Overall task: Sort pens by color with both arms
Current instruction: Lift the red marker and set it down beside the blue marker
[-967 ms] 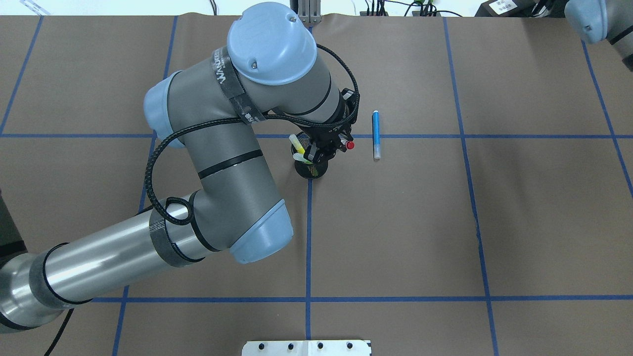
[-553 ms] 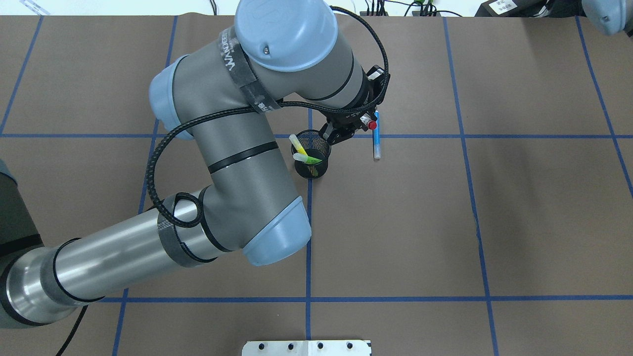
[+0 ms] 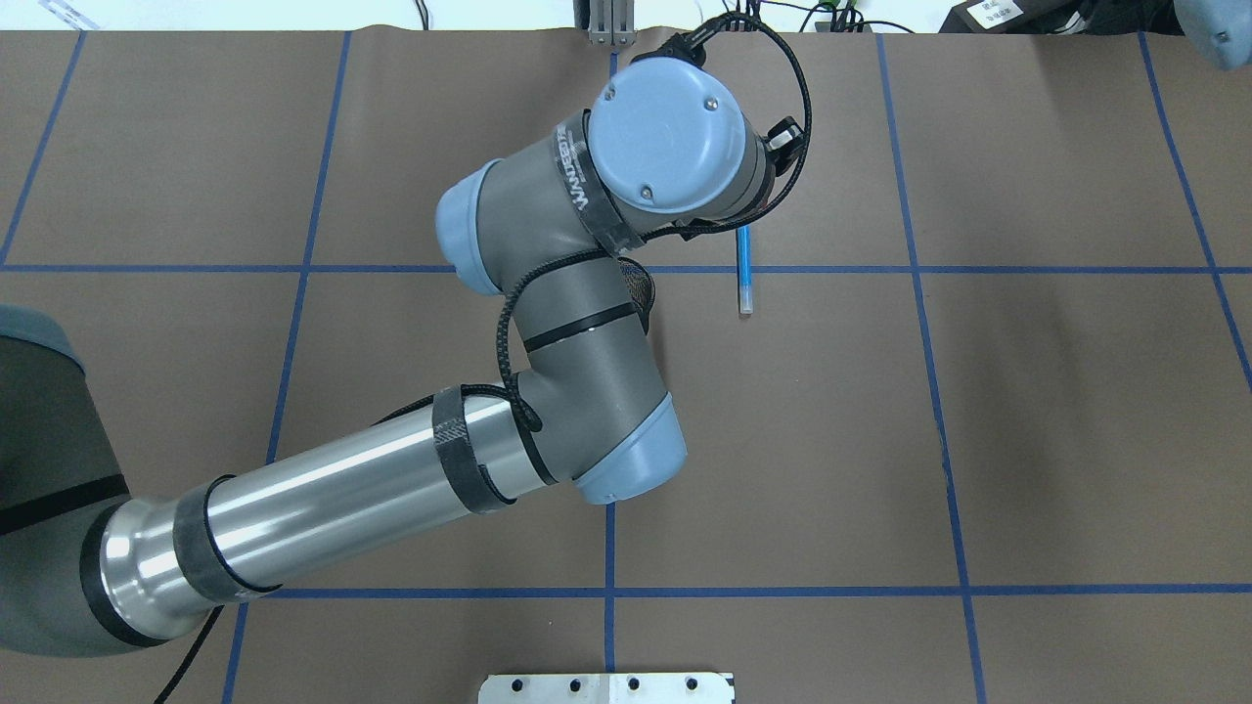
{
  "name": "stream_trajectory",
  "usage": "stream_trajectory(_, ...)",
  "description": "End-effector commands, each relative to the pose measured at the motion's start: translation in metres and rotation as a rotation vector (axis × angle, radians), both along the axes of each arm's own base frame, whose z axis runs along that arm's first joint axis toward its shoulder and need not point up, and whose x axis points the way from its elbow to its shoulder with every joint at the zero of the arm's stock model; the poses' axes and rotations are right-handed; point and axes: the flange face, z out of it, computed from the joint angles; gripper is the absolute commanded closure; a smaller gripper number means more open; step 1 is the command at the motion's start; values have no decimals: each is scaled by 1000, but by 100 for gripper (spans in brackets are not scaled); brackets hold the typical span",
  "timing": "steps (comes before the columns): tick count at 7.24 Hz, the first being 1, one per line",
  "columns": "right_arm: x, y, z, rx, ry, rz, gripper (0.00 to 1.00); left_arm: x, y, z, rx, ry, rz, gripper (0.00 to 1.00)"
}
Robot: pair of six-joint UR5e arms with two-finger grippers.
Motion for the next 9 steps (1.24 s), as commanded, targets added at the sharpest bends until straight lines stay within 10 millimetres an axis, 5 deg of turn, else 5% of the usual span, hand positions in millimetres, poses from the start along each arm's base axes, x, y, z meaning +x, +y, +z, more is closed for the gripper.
stream_trajectory(1, 8, 33, 13, 47, -1, -49, 1, 39, -9, 12, 95, -84, -67, 100)
stream_trajectory(4, 4, 55, 8, 72, -6, -61, 1, 63, -21, 51, 184, -189, -76, 100)
stream_trajectory(7, 1, 57, 15, 63, -4, -69, 1, 98, 12, 86, 287, -329, -62, 100)
stream_trajectory(8, 1, 57, 14, 66, -4, -68, 1, 102, 12, 93, 292, -352, -74, 82)
stream_trajectory(9, 1, 57, 13, 67, -5, -68, 1, 104, 15, 103, 314, -381, -67, 37)
